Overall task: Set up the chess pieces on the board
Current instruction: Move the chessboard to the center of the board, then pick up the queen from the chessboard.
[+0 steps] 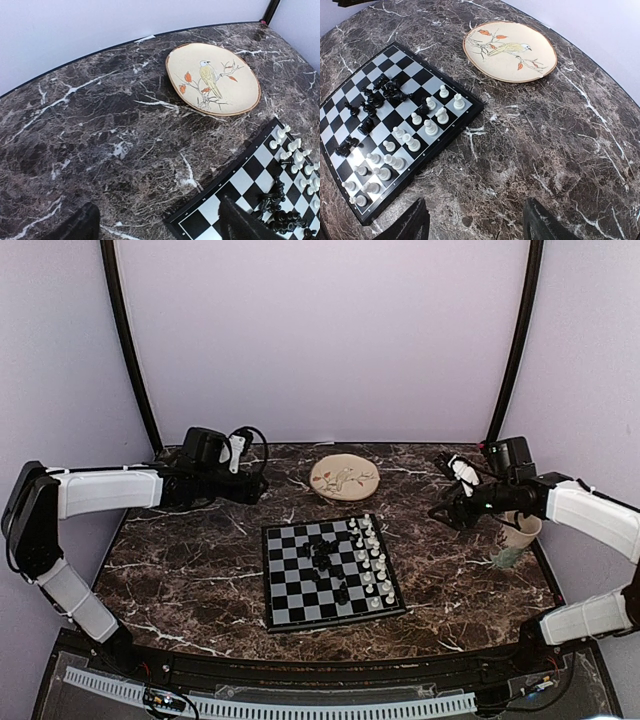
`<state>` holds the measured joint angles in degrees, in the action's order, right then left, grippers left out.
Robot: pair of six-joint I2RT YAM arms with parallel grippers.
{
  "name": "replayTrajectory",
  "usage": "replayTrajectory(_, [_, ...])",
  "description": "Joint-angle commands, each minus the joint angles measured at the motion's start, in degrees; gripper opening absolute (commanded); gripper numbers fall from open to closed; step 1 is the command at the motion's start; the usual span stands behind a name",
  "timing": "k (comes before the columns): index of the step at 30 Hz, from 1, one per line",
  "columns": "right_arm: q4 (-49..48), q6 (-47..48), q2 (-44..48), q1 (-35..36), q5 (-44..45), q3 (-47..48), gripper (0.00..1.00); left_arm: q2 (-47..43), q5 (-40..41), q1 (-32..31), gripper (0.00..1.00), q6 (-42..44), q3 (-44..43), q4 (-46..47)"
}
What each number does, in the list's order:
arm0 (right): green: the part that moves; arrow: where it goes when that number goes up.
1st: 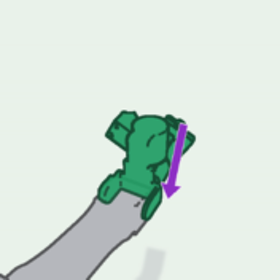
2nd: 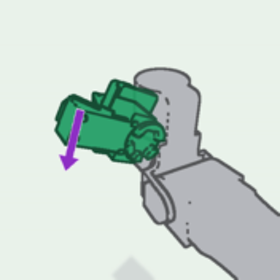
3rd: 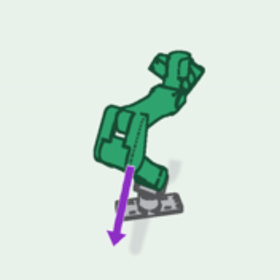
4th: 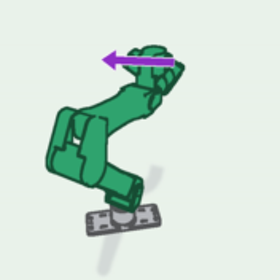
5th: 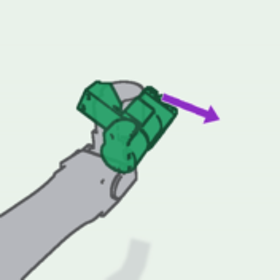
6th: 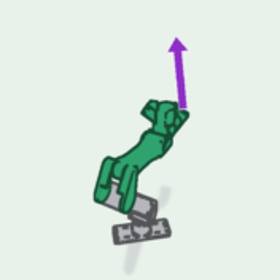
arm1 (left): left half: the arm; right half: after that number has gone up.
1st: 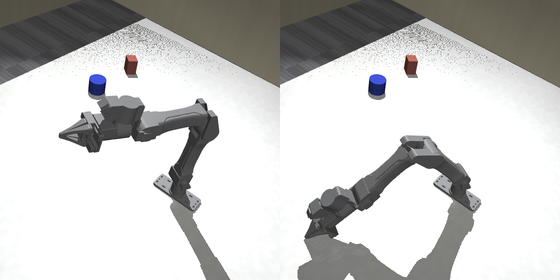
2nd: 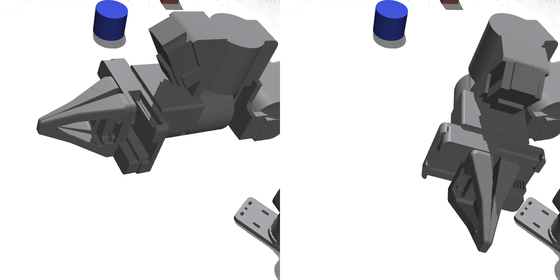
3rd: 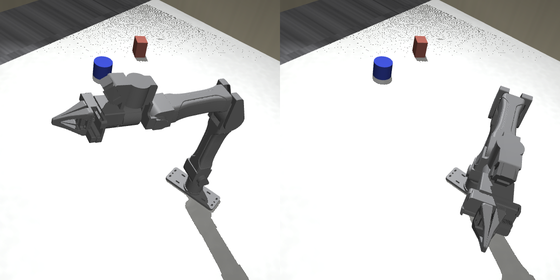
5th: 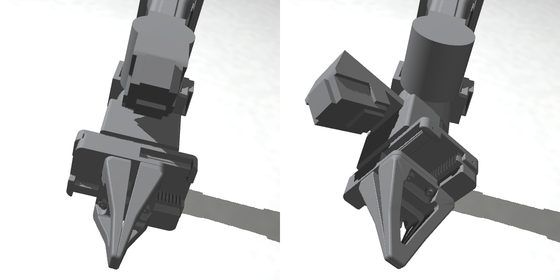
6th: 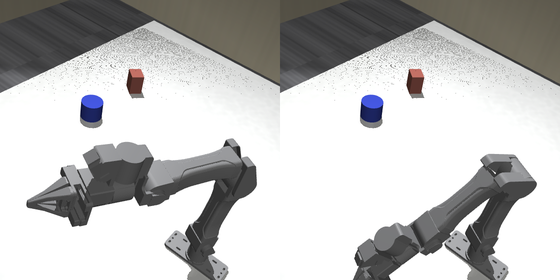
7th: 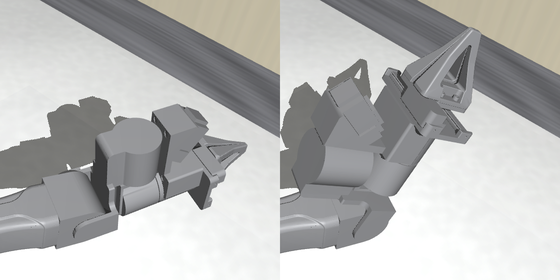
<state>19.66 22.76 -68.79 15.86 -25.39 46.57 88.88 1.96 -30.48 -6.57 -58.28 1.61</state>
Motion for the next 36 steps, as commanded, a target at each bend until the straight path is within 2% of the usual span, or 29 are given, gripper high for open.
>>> replayTrajectory(1, [-0.1, 3.4, -1.4, -0.3, -1.6, -0.2, 0.62, 0.8, -14.0, 0.3, 0.63, 2.7, -1.9, 0.8])
replayTrajectory(4, [0.7, 4.5, -3.2, -0.2, -1.1, 0.6, 0.59, 1.8, -24.9, 0.3, 0.51, 3.4, -3.0, 1.2])
replayTrajectory(7, [2.1, 5.3, -5.0, -0.2, -1.5, 1.8, 0.56, 2.7, -31.4, -0.3, 0.49, 4.9, -3.5, -0.2])
replayTrajectory(13, [3.0, 6.8, -6.8, 0.9, -2.7, 1.9, 0.53, 5.9, -21.8, -3.6, 0.44, 1.1, -6.7, -10.8])
replayTrajectory(17, [3.1, 7.3, -6.8, 1.7, -0.8, 1.9, 0.52, 8.0, -16.9, -8.7, 0.44, -0.5, -8.1, -13.8])
replayTrajectory(21, [2.9, 7.4, -6.7, 1.9, 0.2, 1.7, 0.52, 10.5, -13.9, -11.1, 0.45, 0.2, -9.0, -15.4])
replayTrajectory(28, [3.2, 7.6, -7.1, 2.2, 0.8, 1.8, 0.51, 10.8, -14.0, -14.1, 0.46, 2.3, -8.7, -14.3])
replayTrajectory(33, [3.1, 7.7, -7.0, 2.1, 1.1, 1.6, 0.5, 9.9, -18.9, -15.8, 0.46, 5.6, -8.3, -13.3])
replayTrajectory(36, [3.3, 7.8, -7.0, 2.2, 1.0, 1.7, 0.5, 11.1, -19.2, -16.3, 0.46, 6.0, -9.8, -15.0])
